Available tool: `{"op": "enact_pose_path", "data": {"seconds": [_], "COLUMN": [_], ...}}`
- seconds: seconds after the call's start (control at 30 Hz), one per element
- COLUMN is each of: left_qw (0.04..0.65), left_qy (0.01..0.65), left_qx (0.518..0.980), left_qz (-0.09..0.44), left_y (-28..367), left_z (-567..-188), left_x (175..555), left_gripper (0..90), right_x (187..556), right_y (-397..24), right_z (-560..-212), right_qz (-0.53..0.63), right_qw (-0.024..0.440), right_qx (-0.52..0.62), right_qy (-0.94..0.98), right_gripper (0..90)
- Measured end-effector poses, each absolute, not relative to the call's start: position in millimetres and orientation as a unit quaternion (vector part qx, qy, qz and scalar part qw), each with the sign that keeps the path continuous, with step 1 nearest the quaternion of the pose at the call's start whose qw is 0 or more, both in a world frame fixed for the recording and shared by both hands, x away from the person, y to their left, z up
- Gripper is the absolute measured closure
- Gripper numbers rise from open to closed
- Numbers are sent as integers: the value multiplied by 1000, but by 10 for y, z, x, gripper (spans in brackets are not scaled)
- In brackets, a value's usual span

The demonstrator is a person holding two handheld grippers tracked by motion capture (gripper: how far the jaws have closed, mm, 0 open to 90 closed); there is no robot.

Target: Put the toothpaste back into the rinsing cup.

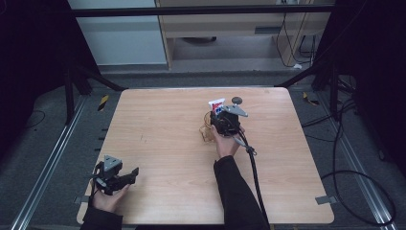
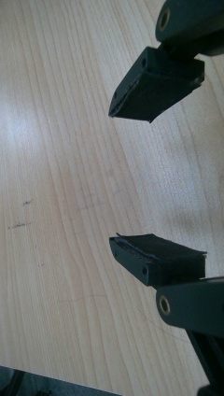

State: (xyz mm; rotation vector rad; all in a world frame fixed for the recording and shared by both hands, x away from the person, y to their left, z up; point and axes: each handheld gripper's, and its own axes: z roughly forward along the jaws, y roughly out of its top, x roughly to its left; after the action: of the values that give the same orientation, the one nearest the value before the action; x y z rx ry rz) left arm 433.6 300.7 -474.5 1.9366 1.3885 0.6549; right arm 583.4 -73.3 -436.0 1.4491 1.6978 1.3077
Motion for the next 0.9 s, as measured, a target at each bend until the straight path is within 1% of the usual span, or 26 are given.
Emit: {"op": "enact_pose_path", "data": {"seconds": [0.23, 0.3, 0.37, 0.57, 0.6, 0.63, 0.67, 0.7, 0.8, 0.9], "left_qw": [327, 328, 327, 328, 327, 327, 327, 326, 327, 327], "left_qy": [531, 530, 530, 530, 529, 529, 529, 529, 529, 530], "left_qx": [741, 741, 742, 741, 742, 743, 743, 743, 743, 742], "left_qz": [249, 249, 249, 249, 249, 249, 249, 248, 248, 249], "left_y": [3006, 3003, 3000, 2991, 2991, 2987, 2987, 2987, 2990, 2991], "left_z": [-4750, -4750, -4750, -4753, -4752, -4754, -4754, -4757, -4756, -4755], "left_x": [4338, 4338, 4337, 4336, 4335, 4336, 4336, 4338, 4337, 4336], "left_gripper": [303, 303, 303, 302, 302, 302, 302, 302, 302, 302], "right_x": [5782, 5750, 5721, 5594, 5594, 5545, 5545, 5480, 5383, 5285], "right_y": [-795, -802, -807, -870, -870, -890, -890, -895, -900, -930], "right_z": [-4427, -4408, -4382, -4268, -4268, -4215, -4215, -4157, -4089, -4046], "right_qz": [481, 477, 472, 469, 469, 478, 478, 480, 476, 474], "right_qw": [270, 272, 277, 291, 291, 281, 281, 283, 285, 279], "right_qx": [530, 522, 511, 493, 493, 487, 487, 478, 466, 460], "right_qy": [644, 653, 663, 673, 673, 675, 675, 679, 689, 697], "right_gripper": [575, 555, 517, 348, 348, 285, 285, 246, 187, 166]}}
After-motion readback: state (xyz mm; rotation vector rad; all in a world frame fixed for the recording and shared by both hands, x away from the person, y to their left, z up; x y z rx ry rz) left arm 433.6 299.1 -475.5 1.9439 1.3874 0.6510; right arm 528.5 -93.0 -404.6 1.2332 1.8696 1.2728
